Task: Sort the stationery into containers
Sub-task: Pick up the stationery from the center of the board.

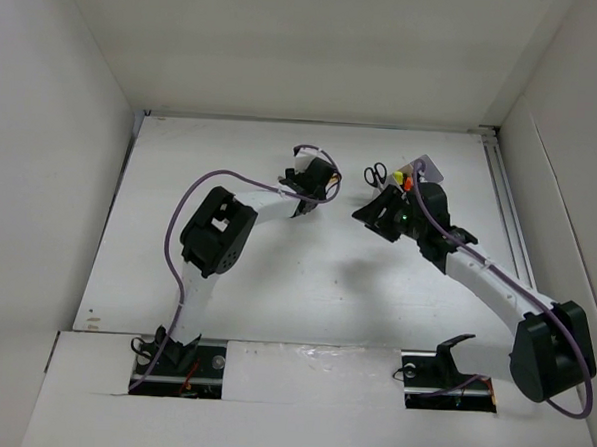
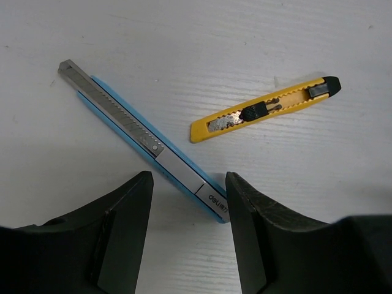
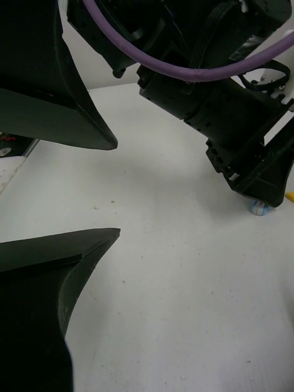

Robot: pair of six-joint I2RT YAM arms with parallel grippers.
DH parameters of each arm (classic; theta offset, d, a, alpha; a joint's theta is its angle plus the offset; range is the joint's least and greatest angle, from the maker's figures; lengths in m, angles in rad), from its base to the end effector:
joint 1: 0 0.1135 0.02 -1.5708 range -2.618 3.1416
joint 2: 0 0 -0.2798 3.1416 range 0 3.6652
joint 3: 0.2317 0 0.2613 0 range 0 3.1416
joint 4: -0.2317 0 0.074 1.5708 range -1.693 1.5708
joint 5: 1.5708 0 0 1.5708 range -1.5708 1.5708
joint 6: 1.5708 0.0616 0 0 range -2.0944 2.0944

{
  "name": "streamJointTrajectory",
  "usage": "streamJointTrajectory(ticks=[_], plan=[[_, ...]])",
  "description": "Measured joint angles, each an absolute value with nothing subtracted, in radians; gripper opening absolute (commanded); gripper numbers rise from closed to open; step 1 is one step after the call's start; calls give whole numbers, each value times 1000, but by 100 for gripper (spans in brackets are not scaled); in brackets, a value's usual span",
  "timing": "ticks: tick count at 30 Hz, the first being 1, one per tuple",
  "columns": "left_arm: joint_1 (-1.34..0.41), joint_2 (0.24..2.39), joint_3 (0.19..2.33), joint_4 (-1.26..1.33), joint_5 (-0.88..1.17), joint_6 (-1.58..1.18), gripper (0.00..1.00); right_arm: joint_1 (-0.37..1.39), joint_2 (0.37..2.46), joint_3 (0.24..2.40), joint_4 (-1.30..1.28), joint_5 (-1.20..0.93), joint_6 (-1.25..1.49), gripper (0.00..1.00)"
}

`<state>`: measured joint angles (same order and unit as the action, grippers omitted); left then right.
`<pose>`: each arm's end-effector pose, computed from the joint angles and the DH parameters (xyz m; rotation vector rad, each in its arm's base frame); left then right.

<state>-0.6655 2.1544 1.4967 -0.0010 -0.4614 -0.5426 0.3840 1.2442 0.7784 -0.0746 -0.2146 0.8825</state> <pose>0.4215 -0.2960 0.1600 -0.1148 2.1534 -0.1827 0.2727 0.1244 0.2489 0.4225 2.2165 0.9502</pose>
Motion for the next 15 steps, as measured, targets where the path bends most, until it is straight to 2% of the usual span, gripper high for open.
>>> streamJointTrajectory(ticks=[5, 10, 15], plan=[[-665, 2173, 1509, -6, -467, -550, 45, 380, 1242, 776, -73, -232, 882, 60], [-656, 2149, 1460, 23, -472, -558, 33, 373, 1242, 775, -67, -244, 882, 60], [-645, 2047, 1301, 56, -477, -556, 18, 373, 1242, 775, -65, -249, 882, 62]])
